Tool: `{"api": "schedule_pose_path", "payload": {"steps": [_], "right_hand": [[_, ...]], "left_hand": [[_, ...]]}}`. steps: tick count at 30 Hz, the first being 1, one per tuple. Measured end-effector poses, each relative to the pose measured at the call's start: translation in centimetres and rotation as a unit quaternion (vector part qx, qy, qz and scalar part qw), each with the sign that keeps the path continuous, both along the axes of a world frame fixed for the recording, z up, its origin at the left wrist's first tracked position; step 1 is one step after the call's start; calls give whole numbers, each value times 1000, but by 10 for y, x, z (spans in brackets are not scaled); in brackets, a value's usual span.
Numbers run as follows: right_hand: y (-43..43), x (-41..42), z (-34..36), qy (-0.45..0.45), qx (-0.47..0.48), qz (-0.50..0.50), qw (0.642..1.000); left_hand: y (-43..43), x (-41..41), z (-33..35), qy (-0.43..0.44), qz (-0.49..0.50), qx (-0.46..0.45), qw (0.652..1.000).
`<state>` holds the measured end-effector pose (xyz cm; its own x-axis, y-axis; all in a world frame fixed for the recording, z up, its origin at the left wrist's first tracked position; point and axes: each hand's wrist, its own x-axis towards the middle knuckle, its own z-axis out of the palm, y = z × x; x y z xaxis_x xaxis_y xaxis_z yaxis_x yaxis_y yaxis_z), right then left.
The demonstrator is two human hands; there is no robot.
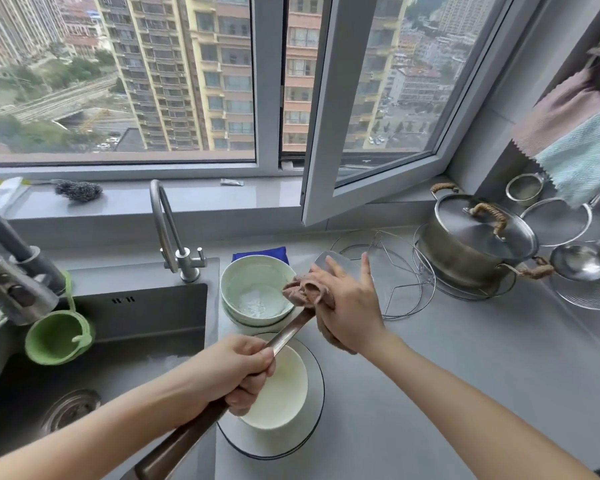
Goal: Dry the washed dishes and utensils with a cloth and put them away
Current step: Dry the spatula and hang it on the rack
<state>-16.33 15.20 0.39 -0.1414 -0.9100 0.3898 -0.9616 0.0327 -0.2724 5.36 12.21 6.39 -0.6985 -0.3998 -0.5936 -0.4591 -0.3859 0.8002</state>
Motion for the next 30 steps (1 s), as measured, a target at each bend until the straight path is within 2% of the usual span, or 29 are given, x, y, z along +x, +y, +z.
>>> {"api": "schedule_pose_path", "payload": {"steps": [5,7,10,11,12,13,14,15,17,18,22,26,30], "right_hand": [[-22,-31,4,-21,88,-117,989],[-25,-56,7,-66,109,-191,973],[-19,-63,27,-236,14,-210,949],[-19,-56,33,-240,-9,-194,951],[-19,-48,38,-170,-19,-169,971],[-20,-41,40,-55,-24,-119,991],[-22,-35,41,54,-24,-49,997],[-23,-30,43,117,-6,31,993],[-21,-27,44,127,51,138,981],[-20,-27,44,131,66,150,978],[-12,-49,45,190,63,135,970],[-4,-76,54,196,32,80,977],[-7,-60,60,194,24,34,980]], "left_hand": [[-1,10,0,-31,-8,-27,999],[-3,20,2,-51,-20,-40,998],[-9,25,4,-64,-25,-59,996],[-11,23,4,-68,-30,-66,995],[-11,21,5,-69,-38,-72,994],[-9,17,8,-65,-52,-78,994],[-7,13,10,-54,-69,-82,993],[-5,8,12,-40,-85,-85,992],[-1,2,14,-14,-101,-82,991],[-1,1,14,-5,-109,-80,991],[-7,15,18,6,-172,-53,984],[-17,39,27,-23,-210,-52,976],[-17,39,27,-42,-166,-69,983]]}}
